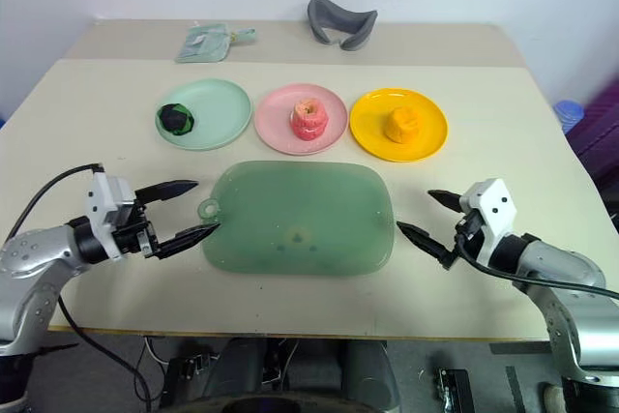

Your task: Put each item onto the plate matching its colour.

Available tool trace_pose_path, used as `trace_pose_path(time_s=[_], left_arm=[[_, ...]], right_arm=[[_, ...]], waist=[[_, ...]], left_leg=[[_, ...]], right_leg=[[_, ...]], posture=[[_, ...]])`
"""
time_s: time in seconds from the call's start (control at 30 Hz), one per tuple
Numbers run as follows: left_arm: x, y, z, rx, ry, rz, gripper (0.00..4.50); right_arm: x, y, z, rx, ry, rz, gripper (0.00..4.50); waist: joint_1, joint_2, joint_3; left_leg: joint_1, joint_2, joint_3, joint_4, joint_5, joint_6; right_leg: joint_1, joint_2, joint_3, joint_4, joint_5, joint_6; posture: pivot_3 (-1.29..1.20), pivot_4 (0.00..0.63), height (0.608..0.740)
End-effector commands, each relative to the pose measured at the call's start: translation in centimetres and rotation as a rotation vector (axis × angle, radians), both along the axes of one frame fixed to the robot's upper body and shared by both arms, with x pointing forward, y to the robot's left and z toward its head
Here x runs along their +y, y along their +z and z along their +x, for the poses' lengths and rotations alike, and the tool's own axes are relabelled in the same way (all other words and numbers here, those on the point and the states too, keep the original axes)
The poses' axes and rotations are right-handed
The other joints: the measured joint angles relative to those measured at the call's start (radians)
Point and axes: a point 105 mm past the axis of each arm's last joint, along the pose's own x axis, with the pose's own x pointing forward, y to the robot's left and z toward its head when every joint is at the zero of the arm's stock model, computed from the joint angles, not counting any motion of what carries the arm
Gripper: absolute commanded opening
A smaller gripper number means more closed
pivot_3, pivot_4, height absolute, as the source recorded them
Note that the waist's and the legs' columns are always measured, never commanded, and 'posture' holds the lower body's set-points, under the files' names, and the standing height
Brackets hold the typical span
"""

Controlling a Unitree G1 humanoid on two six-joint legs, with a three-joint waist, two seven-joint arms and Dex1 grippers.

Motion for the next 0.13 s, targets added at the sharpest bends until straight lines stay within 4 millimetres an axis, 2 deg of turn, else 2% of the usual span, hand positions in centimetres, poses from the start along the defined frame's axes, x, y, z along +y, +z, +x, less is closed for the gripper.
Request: trace_pose_path(time_s=[0.03, 0.13], left_arm=[[0.27, 0.83, -0.43, -0.025, -0.005, 0.003, 4.5], [-0.05, 0.54, -0.78, 0.014, -0.022, 0.002, 4.5]], right_arm=[[-1.39, 0.74, -0.22, -0.049, -0.032, 0.01, 4.49], [-2.34, 0.47, -0.51, -0.051, -0.052, 0.005, 4.49]], waist=[[0.002, 0.0, 0.0], [0.004, 0.0, 0.0]], left_leg=[[0.0, 0.0, 0.0, 0.0, 0.0, 0.0], [0.0, 0.0, 0.0, 0.0, 0.0, 0.0]], right_leg=[[0.0, 0.0, 0.0, 0.0, 0.0, 0.0], [0.001, 0.0, 0.0, 0.0, 0.0, 0.0]], posture=[[0.0, 0.15, 0.74], [0.0, 0.15, 0.74]])
